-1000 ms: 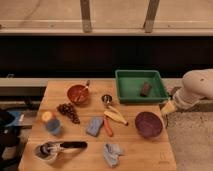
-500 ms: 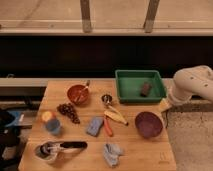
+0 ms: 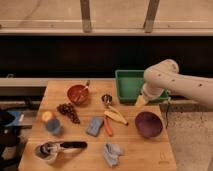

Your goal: Place banana in table surface

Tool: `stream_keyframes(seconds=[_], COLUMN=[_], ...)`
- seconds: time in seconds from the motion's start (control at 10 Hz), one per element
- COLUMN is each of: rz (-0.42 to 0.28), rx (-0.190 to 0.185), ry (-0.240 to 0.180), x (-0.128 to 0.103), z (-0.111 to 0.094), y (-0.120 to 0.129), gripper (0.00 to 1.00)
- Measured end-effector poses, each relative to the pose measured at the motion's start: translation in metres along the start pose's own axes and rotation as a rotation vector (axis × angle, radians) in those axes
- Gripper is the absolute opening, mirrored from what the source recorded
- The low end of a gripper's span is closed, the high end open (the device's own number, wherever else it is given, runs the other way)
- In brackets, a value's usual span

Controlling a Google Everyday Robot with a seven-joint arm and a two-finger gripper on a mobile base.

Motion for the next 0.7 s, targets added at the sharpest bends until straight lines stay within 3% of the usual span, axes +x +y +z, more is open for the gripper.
stream_keyframes(seconds=[0.2,0.7], rz=[-0.101,-0.113], rx=[-0.036,-0.041], ry=[-0.018,-0.02], x=[-0.023,-0.025], z=[-0.002,-0.003], y=[0.042,0.047], gripper=[0.77,0.77])
